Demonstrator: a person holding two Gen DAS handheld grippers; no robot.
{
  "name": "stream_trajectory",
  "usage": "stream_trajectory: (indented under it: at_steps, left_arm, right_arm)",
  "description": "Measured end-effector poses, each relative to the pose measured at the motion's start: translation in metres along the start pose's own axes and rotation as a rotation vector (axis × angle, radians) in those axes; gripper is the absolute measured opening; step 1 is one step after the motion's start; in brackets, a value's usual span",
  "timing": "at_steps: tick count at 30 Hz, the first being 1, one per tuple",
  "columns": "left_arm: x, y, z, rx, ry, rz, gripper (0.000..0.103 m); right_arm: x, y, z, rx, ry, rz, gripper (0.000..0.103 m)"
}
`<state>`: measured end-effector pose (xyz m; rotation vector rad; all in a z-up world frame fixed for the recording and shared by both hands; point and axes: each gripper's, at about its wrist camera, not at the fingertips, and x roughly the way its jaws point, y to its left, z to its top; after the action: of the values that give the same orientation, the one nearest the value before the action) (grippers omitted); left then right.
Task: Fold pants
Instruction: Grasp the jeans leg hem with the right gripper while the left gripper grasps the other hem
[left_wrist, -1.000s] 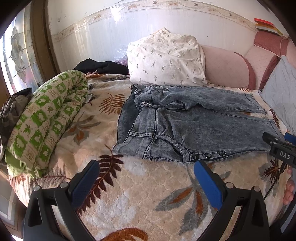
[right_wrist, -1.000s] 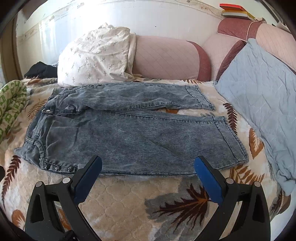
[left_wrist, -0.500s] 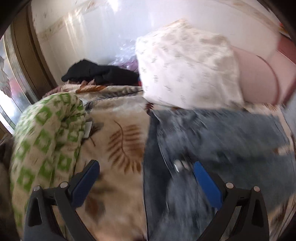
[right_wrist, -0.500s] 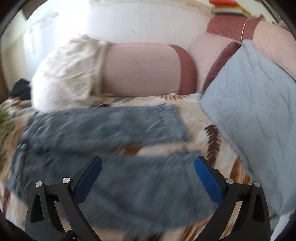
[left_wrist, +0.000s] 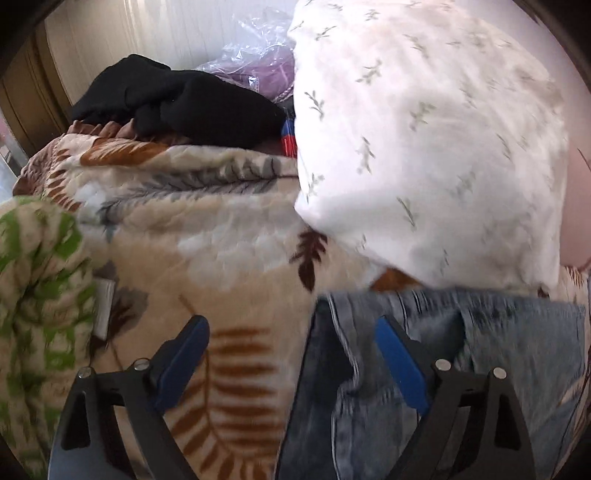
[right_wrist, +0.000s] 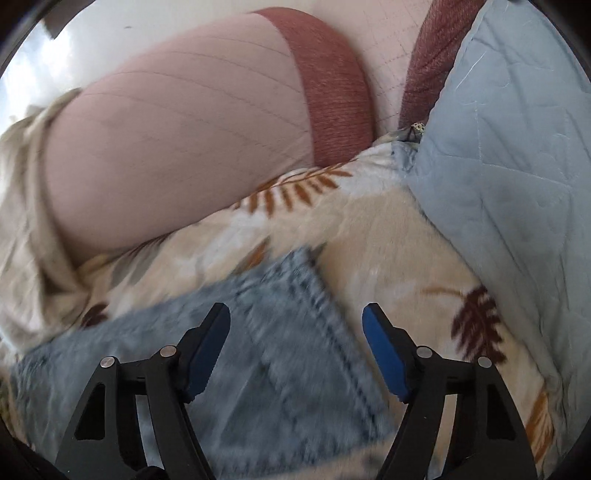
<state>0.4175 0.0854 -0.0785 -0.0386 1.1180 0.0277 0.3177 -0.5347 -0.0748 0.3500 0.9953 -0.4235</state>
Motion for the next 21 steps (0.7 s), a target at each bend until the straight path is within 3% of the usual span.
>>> stream_trajectory:
  at_steps: [5,7,10,12,15,18,20,21]
  left_arm:
    - [0.021,0.0,0.015,-0.021,0.041,-0.015,0.092]
    - [0.027,-0.003,0.015,-0.023,0.062,-0.031,0.092]
    - [0.035,-0.007,0.016,-0.017,0.084,-0.071,0.089]
    - [0.043,-0.009,0.014,-0.02,0.12,-0.104,0.077]
    - [0.055,-0.013,0.007,-0.039,0.176,-0.165,0.057]
    - [0.052,-0.018,0.006,-0.034,0.164,-0.178,0.045]
    - [0.05,-0.017,0.007,-0.047,0.174,-0.224,0.025]
    - [0.048,-0.016,0.006,-0.059,0.18,-0.238,0.024]
  right_arm:
    - [0.038,0.005,0.013,0.018,0.042,-0.004,0.073]
    - [0.052,0.011,0.01,0.0,0.07,-0.022,0.068]
    - [0.056,0.015,0.007,0.013,0.04,-0.03,0.068]
    - [0.057,0.016,0.007,0.026,0.041,-0.032,0.066]
    - [0.055,0.024,0.007,-0.019,0.04,-0.028,0.053]
    - [0.054,0.032,0.005,-0.042,0.047,-0.028,0.044]
    - [0.052,0.035,0.004,-0.053,0.045,-0.019,0.038]
    - [0.051,0.037,0.003,-0.053,0.045,-0.015,0.036]
